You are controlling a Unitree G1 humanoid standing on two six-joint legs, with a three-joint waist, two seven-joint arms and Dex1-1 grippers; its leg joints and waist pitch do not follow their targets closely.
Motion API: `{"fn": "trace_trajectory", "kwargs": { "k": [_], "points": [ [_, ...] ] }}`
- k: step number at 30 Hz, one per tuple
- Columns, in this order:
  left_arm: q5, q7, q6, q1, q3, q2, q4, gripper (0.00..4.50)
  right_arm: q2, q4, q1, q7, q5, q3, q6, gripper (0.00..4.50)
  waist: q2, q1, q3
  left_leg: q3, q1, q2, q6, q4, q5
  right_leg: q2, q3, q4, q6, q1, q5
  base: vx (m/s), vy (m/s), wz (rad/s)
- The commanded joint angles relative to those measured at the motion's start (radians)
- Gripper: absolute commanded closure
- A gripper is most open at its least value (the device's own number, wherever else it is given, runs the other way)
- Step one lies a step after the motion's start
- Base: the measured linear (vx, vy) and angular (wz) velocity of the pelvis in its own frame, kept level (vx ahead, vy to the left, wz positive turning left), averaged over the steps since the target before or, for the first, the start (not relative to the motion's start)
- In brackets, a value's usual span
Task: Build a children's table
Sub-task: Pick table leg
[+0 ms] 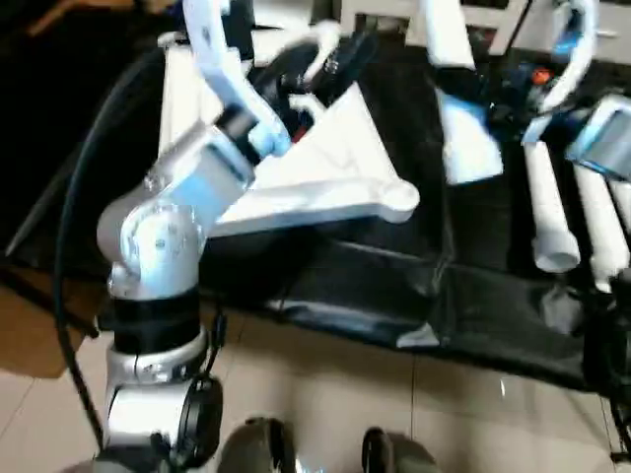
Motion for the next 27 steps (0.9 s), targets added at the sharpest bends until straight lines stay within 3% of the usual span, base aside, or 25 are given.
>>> {"fn": "trace_trajectory", "kwargs": {
  "k": [1, 3, 5, 8, 12, 17, 23, 27],
  "points": [
    [-0.013, 0.005, 0.008, -0.009, 0.008, 0.003, -0.015, 0.00, -0.021, -0.040, 0.007, 0.020, 0.041, -0.035, 0.029, 2.66, -0.028, 0.001, -0.119, -0.033, 0.047, 0.067, 0.136, -0.060, 0.016, -0.074, 0.037, -0.064, -0.288, 0.062, -0.083, 0.000, 0.000, 0.00],
    [-0.016, 0.012, 0.001, -0.041, 0.023, 0.010, 0.001, 0.00, -0.023, -0.089, 0.031, 0.040, 0.107, -0.083, 0.105, 2.66, -0.035, -0.004, -0.111, -0.032, 0.048, 0.062, 0.103, -0.067, -0.008, -0.072, 0.039, -0.075, -0.257, 0.062, -0.142, 0.000, 0.000, 0.00],
    [-0.041, 0.017, 0.007, -0.072, 0.042, 0.011, 0.013, 0.00, -0.014, -0.163, 0.068, 0.010, 0.177, -0.124, 0.167, 2.66, -0.033, -0.004, -0.109, -0.032, 0.052, 0.064, 0.089, -0.070, -0.006, -0.070, 0.039, -0.078, -0.244, 0.056, -0.138, 0.000, 0.000, 0.00],
    [-0.095, 0.028, 0.017, -0.116, 0.069, 0.002, 0.021, 0.00, -0.004, -0.225, 0.096, -0.027, 0.234, -0.141, 0.204, 2.66, -0.038, -0.009, -0.112, -0.036, 0.050, 0.061, 0.073, -0.071, 0.006, -0.074, 0.036, -0.071, -0.244, 0.060, -0.120, 0.000, 0.000, 0.00],
    [-0.153, 0.035, 0.024, -0.139, 0.091, -0.019, 0.027, 0.00, 0.008, -0.255, 0.099, -0.041, 0.257, -0.143, 0.226, 2.66, -0.043, -0.013, -0.108, -0.036, 0.042, 0.058, 0.068, -0.071, -0.002, -0.079, 0.037, -0.076, -0.234, 0.063, -0.150, 0.000, 0.000, 0.00],
    [-0.165, 0.037, 0.054, -0.146, 0.086, -0.018, 0.032, 0.00, 0.010, -0.308, 0.116, -0.057, 0.270, -0.127, 0.242, 2.66, -0.046, -0.014, -0.110, -0.037, 0.044, 0.059, 0.067, -0.072, 0.018, -0.077, 0.036, -0.074, -0.219, 0.061, -0.137, 0.000, 0.000, 0.00],
    [-0.205, 0.110, 0.077, -0.152, 0.095, -0.048, 0.050, 0.00, -0.024, -0.419, 0.157, -0.070, 0.209, -0.015, 0.175, 2.66, -0.046, -0.012, -0.109, -0.037, 0.043, 0.061, 0.068, -0.072, 0.037, -0.078, 0.037, -0.071, -0.216, 0.063, -0.091, 0.000, 0.000, 0.00],
    [-0.253, 0.134, 0.081, -0.160, 0.117, -0.073, 0.075, 0.00, -0.036, -0.444, 0.166, -0.058, 0.194, 0.014, 0.162, 2.66, -0.045, -0.013, -0.109, -0.039, 0.043, 0.060, 0.063, -0.074, 0.031, -0.077, 0.037, -0.071, -0.224, 0.064, -0.082, 0.000, 0.000, 0.00]
  ]
}}
